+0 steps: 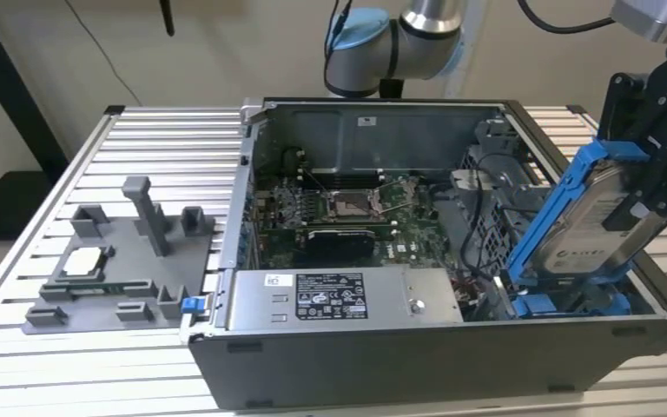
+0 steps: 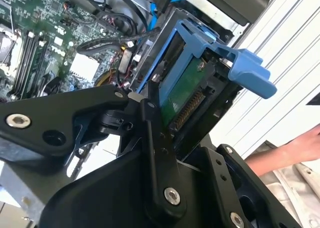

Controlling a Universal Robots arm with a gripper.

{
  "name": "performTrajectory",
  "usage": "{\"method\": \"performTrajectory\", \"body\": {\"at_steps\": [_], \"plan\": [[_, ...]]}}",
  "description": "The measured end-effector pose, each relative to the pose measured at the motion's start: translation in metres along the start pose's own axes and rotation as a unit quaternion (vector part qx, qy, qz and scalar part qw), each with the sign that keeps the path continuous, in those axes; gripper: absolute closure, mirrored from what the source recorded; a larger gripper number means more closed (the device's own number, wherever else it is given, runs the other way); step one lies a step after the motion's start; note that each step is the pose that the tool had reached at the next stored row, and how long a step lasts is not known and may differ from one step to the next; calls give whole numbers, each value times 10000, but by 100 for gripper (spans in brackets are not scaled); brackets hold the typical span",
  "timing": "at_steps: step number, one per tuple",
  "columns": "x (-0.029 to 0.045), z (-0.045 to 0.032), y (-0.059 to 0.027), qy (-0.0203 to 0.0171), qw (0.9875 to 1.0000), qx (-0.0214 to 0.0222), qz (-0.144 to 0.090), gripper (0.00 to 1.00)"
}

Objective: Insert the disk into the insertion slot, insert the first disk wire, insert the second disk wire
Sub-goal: 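Insert the disk into the insertion slot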

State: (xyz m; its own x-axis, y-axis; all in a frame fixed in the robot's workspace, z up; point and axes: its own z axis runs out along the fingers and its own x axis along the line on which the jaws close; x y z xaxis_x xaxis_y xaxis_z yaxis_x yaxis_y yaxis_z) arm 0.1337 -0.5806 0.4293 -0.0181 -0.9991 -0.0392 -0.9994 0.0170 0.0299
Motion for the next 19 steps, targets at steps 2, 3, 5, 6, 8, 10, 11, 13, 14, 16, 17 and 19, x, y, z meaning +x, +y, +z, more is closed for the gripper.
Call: {"method": "performTrajectory", "body": {"at_steps": [2, 3, 5, 6, 8, 10, 11, 13, 14, 16, 17, 19], "plan": [[1, 19, -1, -4, 10000, 0, 0, 100], [1, 28, -3, -6, 10000, 0, 0, 100], [1, 46, -9, -10, 10000, 0, -1, 100], [2, 54, -12, -10, 10000, 1, -1, 100], [3, 73, -17, -13, 10000, 0, 0, 100], [3, 90, -22, -15, 10000, 1, 0, 100], [3, 98, -24, -16, 10000, 1, 0, 100], [4, 115, -28, -18, 10000, 1, -1, 100], [4, 122, -28, -20, 10000, 1, 0, 100], [5, 135, -29, -21, 10000, 1, -1, 100], [5, 142, -30, -23, 10000, 1, -1, 100], [5, 154, -32, -25, 10000, 1, -1, 100]]}}
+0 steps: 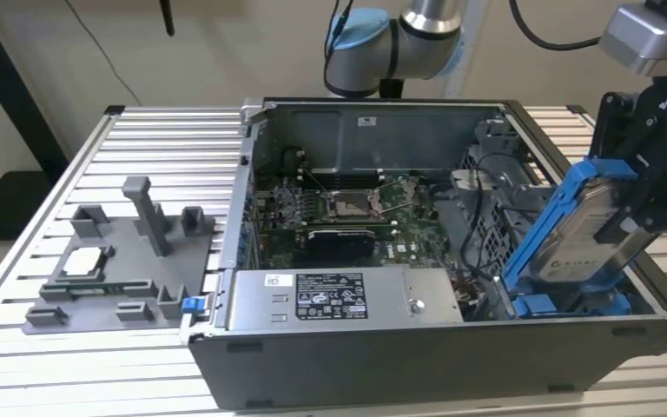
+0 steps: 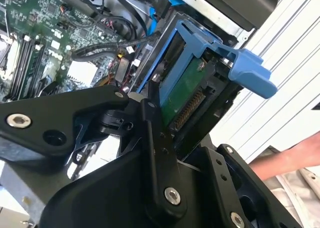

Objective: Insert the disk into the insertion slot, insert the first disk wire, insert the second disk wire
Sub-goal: 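Insert the disk into the insertion slot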

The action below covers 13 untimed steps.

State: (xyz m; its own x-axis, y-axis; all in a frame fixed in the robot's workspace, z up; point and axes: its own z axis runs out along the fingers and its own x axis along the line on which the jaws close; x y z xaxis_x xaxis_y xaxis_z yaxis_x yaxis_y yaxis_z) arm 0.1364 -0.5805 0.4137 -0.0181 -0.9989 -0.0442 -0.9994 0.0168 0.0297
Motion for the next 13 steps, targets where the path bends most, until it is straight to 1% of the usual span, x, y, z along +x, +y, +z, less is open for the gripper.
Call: {"method": "performTrajectory", "body": {"at_steps": [13], "plan": [[3, 83, -11, -22, 10000, 0, -1, 100]]}}
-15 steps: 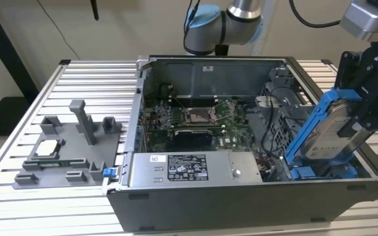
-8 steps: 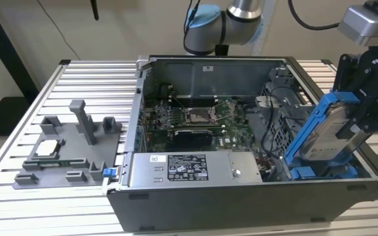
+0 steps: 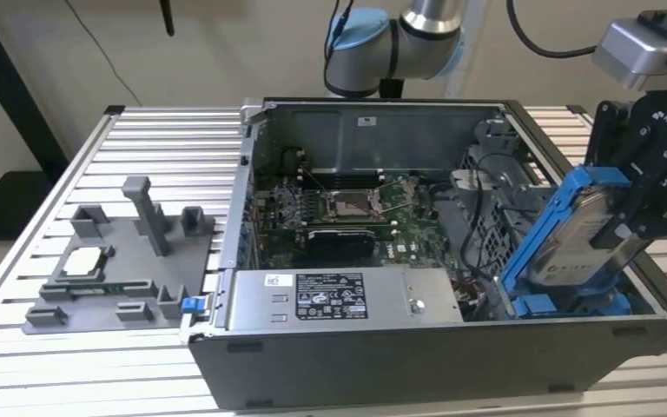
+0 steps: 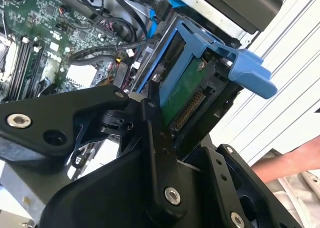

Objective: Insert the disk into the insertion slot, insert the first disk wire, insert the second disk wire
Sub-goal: 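Insert the disk into the insertion slot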

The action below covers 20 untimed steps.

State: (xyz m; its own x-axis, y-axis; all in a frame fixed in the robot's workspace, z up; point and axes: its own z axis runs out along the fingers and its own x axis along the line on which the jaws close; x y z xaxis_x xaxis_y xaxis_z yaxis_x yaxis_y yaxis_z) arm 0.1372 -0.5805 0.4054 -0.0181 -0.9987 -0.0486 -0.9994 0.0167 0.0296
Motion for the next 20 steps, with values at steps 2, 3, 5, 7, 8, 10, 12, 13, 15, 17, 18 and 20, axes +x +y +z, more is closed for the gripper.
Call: {"method": "performTrajectory", "body": {"at_steps": [2, 3, 5, 7, 8, 10, 12, 13, 15, 17, 18, 20], "plan": [[1, 20, -1, -3, 10000, 1, 0, 100], [2, 31, -1, -5, 10000, 1, 0, 100], [3, 57, -2, -7, 10000, 2, 0, 100], [4, 85, -3, -10, 10000, 3, -1, 100], [6, 117, -4, -12, 10000, 4, -1, 100], [7, 149, -5, -13, 10000, 6, -1, 100], [9, 180, -6, -13, 10000, 9, -1, 100], [9, 193, -6, -13, 10000, 9, -1, 100], [11, 218, -7, -14, 10000, 11, -1, 100], [12, 244, -8, -17, 10000, 13, -1, 100], [12, 255, -8, -17, 10000, 14, -1, 100], [13, 274, -9, -18, 10000, 16, -1, 100]]}}
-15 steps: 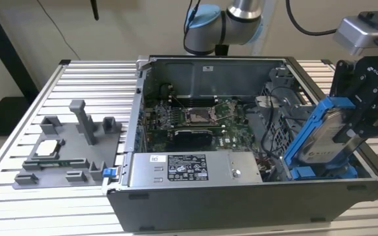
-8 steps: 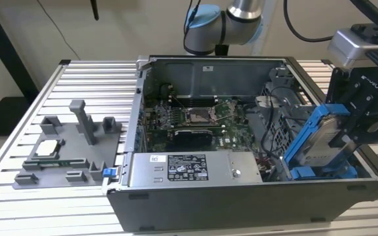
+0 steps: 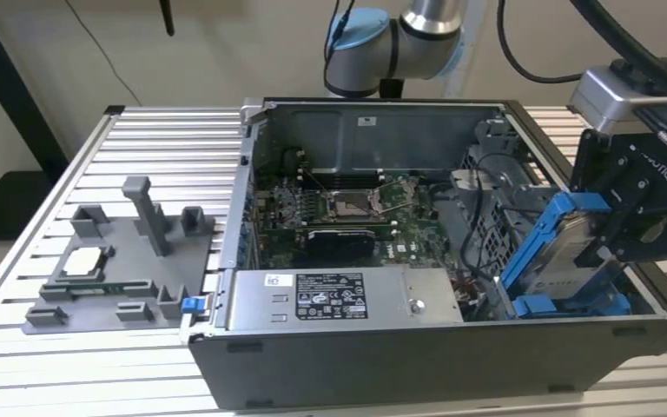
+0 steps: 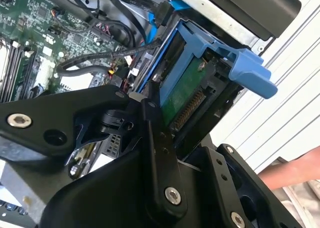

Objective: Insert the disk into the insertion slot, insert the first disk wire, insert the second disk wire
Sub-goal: 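Insert the disk into the insertion slot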

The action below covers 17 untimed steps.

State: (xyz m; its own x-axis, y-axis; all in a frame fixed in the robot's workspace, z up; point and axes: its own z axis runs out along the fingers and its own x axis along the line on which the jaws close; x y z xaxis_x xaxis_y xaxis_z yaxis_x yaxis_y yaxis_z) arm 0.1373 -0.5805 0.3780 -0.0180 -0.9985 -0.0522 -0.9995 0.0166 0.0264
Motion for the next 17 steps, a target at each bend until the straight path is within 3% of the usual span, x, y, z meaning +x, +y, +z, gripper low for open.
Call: {"method": "performTrajectory", "body": {"at_steps": [11, 12, 17], "plan": [[2, 38, -1, 0, 10000, 3, 0, 100], [2, 38, -1, -1, 10000, 4, 0, 0], [2, 27, -1, -1, 10000, 2, 0, 0]]}}
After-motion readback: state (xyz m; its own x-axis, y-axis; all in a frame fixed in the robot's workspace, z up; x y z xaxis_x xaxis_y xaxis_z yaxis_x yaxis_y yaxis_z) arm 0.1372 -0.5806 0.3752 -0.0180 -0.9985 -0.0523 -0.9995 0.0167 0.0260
